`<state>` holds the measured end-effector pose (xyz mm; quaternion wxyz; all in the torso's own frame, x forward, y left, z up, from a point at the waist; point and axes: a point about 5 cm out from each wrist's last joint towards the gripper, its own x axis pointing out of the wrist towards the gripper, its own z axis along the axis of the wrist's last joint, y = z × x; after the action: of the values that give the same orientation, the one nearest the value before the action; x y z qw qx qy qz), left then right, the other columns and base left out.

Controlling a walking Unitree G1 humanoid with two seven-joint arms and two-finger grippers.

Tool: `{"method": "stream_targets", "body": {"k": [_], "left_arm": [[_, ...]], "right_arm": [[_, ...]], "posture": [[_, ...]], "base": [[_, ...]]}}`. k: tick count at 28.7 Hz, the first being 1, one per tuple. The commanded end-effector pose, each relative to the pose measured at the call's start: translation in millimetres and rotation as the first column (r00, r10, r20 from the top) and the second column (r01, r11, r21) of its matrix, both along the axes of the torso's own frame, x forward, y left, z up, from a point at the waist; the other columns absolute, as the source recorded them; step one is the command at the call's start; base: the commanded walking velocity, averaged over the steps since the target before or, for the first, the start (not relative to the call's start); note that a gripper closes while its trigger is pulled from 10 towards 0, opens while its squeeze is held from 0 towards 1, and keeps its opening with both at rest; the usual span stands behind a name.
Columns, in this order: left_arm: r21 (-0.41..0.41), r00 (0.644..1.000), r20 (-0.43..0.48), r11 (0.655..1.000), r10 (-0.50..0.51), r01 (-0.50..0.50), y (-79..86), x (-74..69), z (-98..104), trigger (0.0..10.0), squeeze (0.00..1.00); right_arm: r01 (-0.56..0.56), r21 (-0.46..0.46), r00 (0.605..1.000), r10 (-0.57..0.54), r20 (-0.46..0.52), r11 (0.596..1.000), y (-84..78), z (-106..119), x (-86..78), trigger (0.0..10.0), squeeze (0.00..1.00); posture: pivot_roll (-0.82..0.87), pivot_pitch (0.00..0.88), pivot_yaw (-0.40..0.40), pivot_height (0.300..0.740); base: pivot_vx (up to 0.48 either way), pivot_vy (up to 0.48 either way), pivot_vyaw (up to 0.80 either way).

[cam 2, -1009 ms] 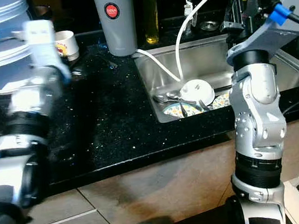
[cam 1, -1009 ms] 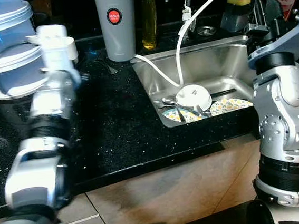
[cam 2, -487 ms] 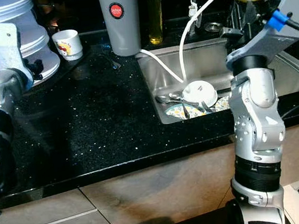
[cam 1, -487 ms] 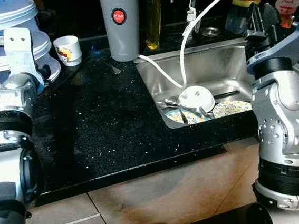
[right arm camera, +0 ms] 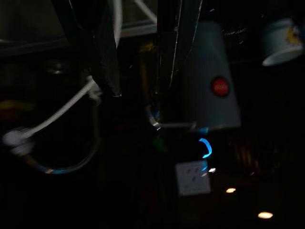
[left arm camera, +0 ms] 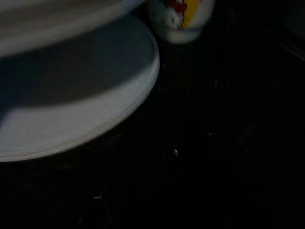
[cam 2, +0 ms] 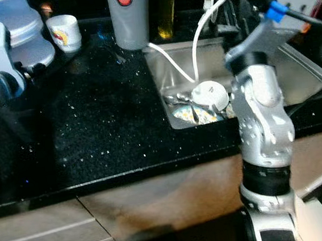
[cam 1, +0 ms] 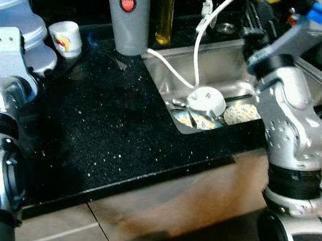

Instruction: Kitchen organization

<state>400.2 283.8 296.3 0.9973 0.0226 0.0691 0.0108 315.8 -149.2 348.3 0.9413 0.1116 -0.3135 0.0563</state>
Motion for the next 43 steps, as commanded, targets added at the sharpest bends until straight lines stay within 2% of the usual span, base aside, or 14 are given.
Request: {"method": "stream_targets", "body": {"k": [1, 9, 17, 18, 19, 20, 21, 22, 28, 36, 38, 40, 41, 43], "left_arm": [[0.011, 1.000, -0.016, 1.000, -0.002, 0.002, 4.5, -1.9, 2.0, 10.0, 0.00], [0.026, 0.999, -0.022, 0.999, -0.031, 0.032, 3.5, -1.8, 3.2, 10.0, 0.00], [0.066, 0.994, -0.064, 0.993, -0.094, 0.098, -6.4, 1.1, 0.8, 10.0, 0.00], [0.164, 0.986, -0.135, 0.979, -0.102, 0.124, -7.7, 1.0, -5.9, 8.2, 0.00], [0.242, 0.975, -0.195, 0.959, -0.103, 0.150, -8.3, 0.7, -11.3, 4.8, 0.00], [0.291, 0.967, -0.235, 0.942, -0.100, 0.168, -8.5, 0.4, -14.9, 4.8, 0.00], [0.297, 0.961, -0.258, 0.938, -0.102, 0.179, -8.8, 0.1, -16.2, 1.3, 0.00], [0.270, 0.962, -0.256, 0.948, -0.098, 0.169, -8.3, -0.3, -15.2, 0.0, 0.00], [0.117, 0.976, -0.206, 0.989, -0.069, 0.095, -3.7, -1.6, -14.0, 0.0, 0.00], [-0.055, 0.974, -0.184, 0.991, -0.131, 0.123, -13.7, 0.2, -22.2, 0.0, 0.00], [-0.113, 0.972, -0.164, 0.982, -0.169, 0.152, -23.4, 2.9, -19.6, 0.0, 0.00], [-0.207, 0.949, -0.123, 0.943, -0.290, 0.261, -52.5, 8.8, -10.6, 0.0, 0.00], [-0.207, 0.949, -0.123, 0.943, -0.290, 0.261, -52.5, 8.8, -10.6, 0.0, 0.00], [-0.238, 0.914, -0.126, 0.906, -0.385, 0.349, -78.4, 11.5, -9.3, 0.0, 0.00]], "right_arm": [[-0.033, -0.007, 0.999, 0.032, -0.010, 0.999, 5.9, 1.5, 3.8, 10.0, 0.00], [-0.061, -0.012, 0.998, 0.061, -0.008, 0.998, 9.6, 8.7, 6.6, 10.0, 0.00], [-0.011, -0.041, 1.000, 0.011, -0.006, 0.999, -4.0, 10.3, -1.3, 10.0, 0.00], [0.001, -0.040, 1.000, -0.001, -0.010, 0.999, -6.3, 8.6, -2.7, 10.0, 0.00], [0.011, -0.039, 1.000, -0.012, -0.013, 0.999, -8.4, 7.1, -4.0, 10.0, 0.00], [0.018, -0.038, 1.000, -0.019, -0.015, 0.999, -9.8, 6.1, -4.9, 10.0, 0.00], [0.027, -0.038, 0.999, -0.028, -0.018, 0.999, -11.8, 4.5, -6.0, 10.0, 0.00], [0.035, -0.037, 0.999, -0.036, -0.020, 0.999, -13.4, 3.0, -6.9, 10.0, 0.00], [0.054, -0.041, 0.998, -0.055, -0.028, 0.998, -18.0, -0.2, -6.6, 10.0, 0.00], [0.058, -0.052, 0.998, -0.058, 0.002, 0.997, -19.0, 5.5, -4.7, 10.0, 0.00], [0.064, -0.049, 0.998, -0.064, 0.012, 0.997, -20.2, 6.4, -5.1, 10.0, 0.00], [0.077, -0.042, 0.997, -0.076, 0.022, 0.996, -22.7, 6.0, -5.7, 10.0, 0.00], [0.077, -0.042, 0.997, -0.076, 0.022, 0.996, -22.7, 6.0, -5.7, 10.0, 0.00], [0.084, -0.036, 0.996, -0.083, 0.027, 0.996, -24.3, 5.5, -5.6, 10.0, 0.00]], "posture": [[0.07, 0.234, -0.097, 0.740], [0.06, 0.269, -0.126, 0.740], [0.02, 0.266, -0.116, 0.740], [0.02, 0.264, -0.106, 0.740], [0.01, 0.262, -0.100, 0.740], [0.01, 0.262, -0.100, 0.740], [0.01, 0.257, -0.089, 0.740], [0.02, 0.248, -0.082, 0.740], [0.03, 0.206, -0.087, 0.740], [0.04, 0.141, -0.081, 0.740], [0.05, 0.121, -0.076, 0.740], [0.05, 0.085, -0.071, 0.740], [0.05, 0.085, -0.071, 0.740], [0.06, 0.070, -0.068, 0.740]], "base": [[0.000, 0.000, 0.00], [0.000, 0.000, 0.00], [0.000, 0.000, 0.00], [0.000, 0.000, 0.00], [0.000, 0.000, 0.00], [0.000, 0.000, 0.00], [0.000, 0.000, 0.00], [0.000, 0.000, 0.00], [0.000, 0.000, 0.00], [0.000, 0.000, 0.00], [0.000, 0.000, 0.00], [0.000, 0.000, 0.00], [0.000, 0.000, 0.00], [0.000, 0.000, 0.00]]}}
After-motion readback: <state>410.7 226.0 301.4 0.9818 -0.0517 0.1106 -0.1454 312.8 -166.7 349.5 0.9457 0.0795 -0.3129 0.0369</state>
